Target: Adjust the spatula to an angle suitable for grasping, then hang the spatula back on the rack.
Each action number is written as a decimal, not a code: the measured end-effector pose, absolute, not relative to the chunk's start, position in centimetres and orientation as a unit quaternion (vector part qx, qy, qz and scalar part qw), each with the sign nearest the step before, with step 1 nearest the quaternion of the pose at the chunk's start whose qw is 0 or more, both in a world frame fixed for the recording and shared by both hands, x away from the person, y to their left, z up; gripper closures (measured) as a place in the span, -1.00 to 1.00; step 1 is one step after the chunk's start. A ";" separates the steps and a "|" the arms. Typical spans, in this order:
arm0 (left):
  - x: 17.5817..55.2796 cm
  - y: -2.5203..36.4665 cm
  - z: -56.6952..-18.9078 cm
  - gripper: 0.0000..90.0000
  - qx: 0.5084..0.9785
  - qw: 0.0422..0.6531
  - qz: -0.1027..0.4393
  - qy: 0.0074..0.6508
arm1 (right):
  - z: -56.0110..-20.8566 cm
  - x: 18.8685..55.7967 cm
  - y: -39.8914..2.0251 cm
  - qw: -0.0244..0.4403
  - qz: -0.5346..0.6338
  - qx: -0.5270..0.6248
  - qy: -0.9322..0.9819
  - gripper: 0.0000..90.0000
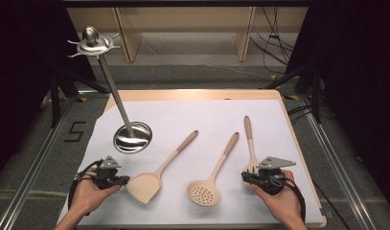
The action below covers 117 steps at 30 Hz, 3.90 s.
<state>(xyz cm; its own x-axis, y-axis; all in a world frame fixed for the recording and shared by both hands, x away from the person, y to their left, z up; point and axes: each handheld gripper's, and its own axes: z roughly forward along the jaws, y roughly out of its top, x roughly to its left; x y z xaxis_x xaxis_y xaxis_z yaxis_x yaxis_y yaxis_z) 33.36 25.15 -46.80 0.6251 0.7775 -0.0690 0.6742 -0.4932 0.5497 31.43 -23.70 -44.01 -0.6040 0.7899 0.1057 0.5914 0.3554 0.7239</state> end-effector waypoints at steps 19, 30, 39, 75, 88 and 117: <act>34.7 23.3 -44.9 0.36 0.818 0.374 0.129 0.418 | -44.1 31.6 -24.2 0.125 0.378 0.447 0.801 0.72; 36.9 22.4 -43.9 0.03 0.790 0.393 0.115 0.455 | -44.4 31.3 -25.2 0.142 0.368 0.454 0.799 0.59; 36.9 21.6 -43.7 -0.09 0.799 0.382 0.126 0.446 | -44.0 31.3 -24.9 0.134 0.366 0.466 0.794 0.57; 45.5 10.5 -46.3 0.60 0.846 0.137 0.046 0.512 | -44.3 31.1 -24.6 0.106 0.355 0.460 0.807 0.53; 45.4 12.3 -46.1 0.74 0.812 0.181 0.010 0.555 | -44.4 31.2 -24.7 0.107 0.360 0.453 0.808 0.52; 36.3 17.8 -40.9 0.74 0.734 0.480 0.129 0.462 | -44.1 31.1 -24.8 0.131 0.371 0.447 0.803 0.52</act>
